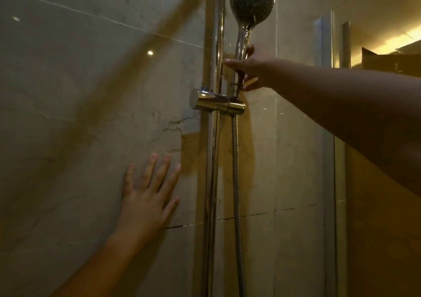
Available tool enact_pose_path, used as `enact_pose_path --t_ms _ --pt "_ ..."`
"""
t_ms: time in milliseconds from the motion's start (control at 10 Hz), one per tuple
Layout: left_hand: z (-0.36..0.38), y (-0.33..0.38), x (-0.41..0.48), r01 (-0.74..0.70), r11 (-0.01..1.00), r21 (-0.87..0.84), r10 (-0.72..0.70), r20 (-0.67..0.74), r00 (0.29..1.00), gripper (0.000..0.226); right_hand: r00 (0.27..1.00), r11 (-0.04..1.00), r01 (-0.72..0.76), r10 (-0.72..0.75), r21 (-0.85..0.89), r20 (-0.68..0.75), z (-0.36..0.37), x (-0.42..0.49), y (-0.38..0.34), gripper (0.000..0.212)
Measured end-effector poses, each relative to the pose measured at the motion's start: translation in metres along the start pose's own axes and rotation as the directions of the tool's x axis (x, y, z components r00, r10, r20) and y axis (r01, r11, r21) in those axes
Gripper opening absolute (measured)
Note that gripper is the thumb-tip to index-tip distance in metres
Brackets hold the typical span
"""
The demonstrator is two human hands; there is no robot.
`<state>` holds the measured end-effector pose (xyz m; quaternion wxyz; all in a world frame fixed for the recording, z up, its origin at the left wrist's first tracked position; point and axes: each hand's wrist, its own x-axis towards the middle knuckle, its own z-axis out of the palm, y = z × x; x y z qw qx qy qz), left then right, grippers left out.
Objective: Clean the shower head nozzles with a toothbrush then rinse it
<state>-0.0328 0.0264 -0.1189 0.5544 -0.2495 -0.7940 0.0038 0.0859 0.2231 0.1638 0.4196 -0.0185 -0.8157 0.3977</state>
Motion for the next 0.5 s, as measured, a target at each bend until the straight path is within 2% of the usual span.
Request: enact_pose_path --t_ms 100,200,300,500 --pt "0.002 0.001 0.000 0.003 1.000 0.007 -0.002 -0.015 1.000 0.067 0.999 0.999 -0.006 0.008 -0.053 0.035 0.004 -0.003 0.007 0.083" --pt "0.002 0.002 0.000 0.011 1.000 0.004 -0.011 -0.009 1.000 0.068 1.000 0.991 0.019 -0.019 -0.135 0.003 0.007 -0.005 0.015 0.083" --pt "0.000 0.001 -0.002 0.014 1.000 -0.006 -0.014 0.002 1.000 0.068 0.997 0.992 0.053 -0.059 -0.117 -0.049 0.014 -0.005 0.020 0.081" --pt "-0.004 0.003 -0.001 0.037 0.999 0.009 -0.037 0.031 0.999 0.068 0.999 1.000 -0.030 0.030 -0.005 0.010 0.009 -0.017 0.022 0.079"
